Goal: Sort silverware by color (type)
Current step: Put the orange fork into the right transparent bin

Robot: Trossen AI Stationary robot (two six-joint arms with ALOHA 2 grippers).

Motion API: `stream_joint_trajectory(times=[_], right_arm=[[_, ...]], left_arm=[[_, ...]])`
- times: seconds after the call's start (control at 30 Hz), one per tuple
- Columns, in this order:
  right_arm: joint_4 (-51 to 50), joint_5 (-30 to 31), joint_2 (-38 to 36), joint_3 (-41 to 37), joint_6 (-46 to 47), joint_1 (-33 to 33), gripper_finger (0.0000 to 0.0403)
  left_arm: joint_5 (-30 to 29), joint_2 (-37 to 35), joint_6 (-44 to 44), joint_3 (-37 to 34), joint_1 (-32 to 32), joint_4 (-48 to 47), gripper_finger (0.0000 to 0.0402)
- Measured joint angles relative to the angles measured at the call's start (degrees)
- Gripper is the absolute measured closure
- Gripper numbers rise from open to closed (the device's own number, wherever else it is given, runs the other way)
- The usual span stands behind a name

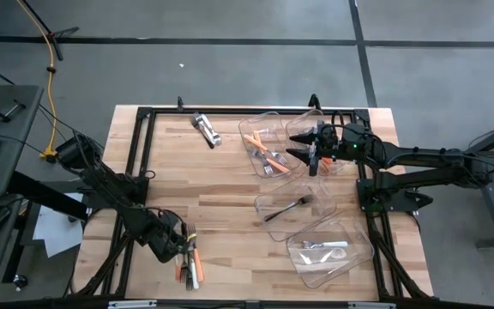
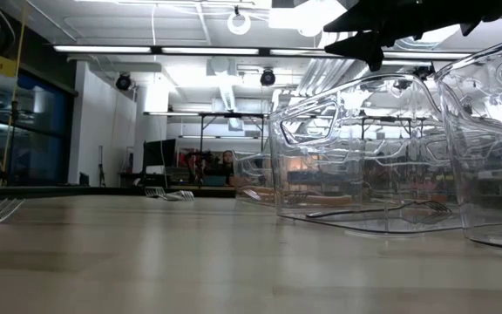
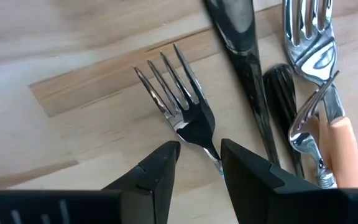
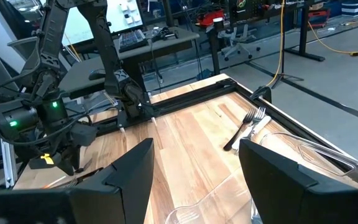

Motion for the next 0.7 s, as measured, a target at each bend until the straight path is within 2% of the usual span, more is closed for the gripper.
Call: stream_joint_trajectory(times=[0.37,0.5,0.7], right_arm=[[-0.04,0.02,0.0,0.0,-0.39,0.0,0.0183],[-0.07,0.02,0.0,0.0,-0.39,0.0,0.0183],[-0.07,0.01,0.0,0.0,-0.4,0.01,0.0183]], left_arm=[[1.2,0.11,-4.71,0.5,0.07,1.27,0.0278],[1.31,0.11,-3.61,0.5,0.07,1.14,0.0278],[1.33,0.11,-7.55,0.5,0.04,1.36,0.0278]])
